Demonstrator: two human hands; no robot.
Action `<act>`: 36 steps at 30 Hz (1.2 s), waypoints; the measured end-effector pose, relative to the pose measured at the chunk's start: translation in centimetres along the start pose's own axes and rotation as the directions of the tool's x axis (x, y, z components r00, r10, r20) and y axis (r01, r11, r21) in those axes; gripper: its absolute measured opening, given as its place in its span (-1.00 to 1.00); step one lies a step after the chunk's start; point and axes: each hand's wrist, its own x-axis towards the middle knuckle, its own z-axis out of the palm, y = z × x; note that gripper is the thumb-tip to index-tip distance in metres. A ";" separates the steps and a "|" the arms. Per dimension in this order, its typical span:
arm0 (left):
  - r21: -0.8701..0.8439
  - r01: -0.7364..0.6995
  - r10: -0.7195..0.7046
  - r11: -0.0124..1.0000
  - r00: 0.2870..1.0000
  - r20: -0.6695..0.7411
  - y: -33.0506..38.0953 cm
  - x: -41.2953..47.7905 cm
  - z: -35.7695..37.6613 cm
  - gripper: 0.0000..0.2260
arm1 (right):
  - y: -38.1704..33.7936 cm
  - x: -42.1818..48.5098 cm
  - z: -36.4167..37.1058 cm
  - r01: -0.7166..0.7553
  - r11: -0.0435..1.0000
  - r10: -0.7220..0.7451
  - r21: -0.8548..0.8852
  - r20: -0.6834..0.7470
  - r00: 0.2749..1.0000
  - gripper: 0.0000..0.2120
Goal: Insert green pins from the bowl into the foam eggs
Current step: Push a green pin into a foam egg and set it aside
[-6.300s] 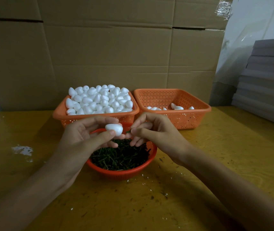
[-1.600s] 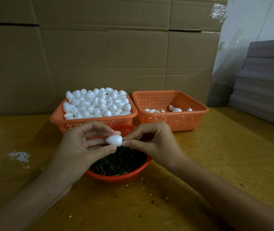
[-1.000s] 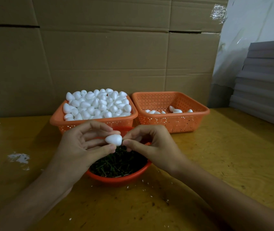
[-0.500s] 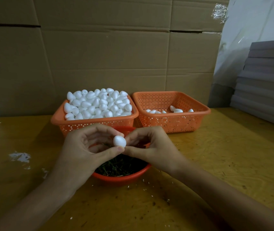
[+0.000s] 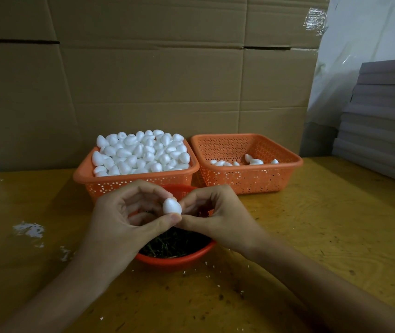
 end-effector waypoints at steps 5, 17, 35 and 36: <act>0.007 -0.007 0.007 1.000 1.000 -0.006 -0.1 -0.1 0.1 -0.71 | -0.4 0.0 -0.1 -0.013 1.000 0.013 0.018 -0.007 1.000 -0.86; 0.027 -0.007 0.008 1.000 1.000 -0.017 -0.1 -0.1 0.2 -0.70 | 0.0 0.0 -0.3 -0.004 0.999 0.004 0.033 0.002 1.000 -0.89; -0.038 0.035 -0.038 0.999 0.996 -0.080 -0.2 -0.6 0.6 -0.81 | 0.4 1.2 -7.3 -0.144 0.979 0.192 0.142 -0.431 0.882 -0.89; -0.035 0.036 -0.039 0.999 0.997 -0.074 -0.2 -0.6 0.7 -0.84 | 0.7 1.1 -8.0 -0.179 0.975 0.220 0.129 -0.477 0.851 -0.87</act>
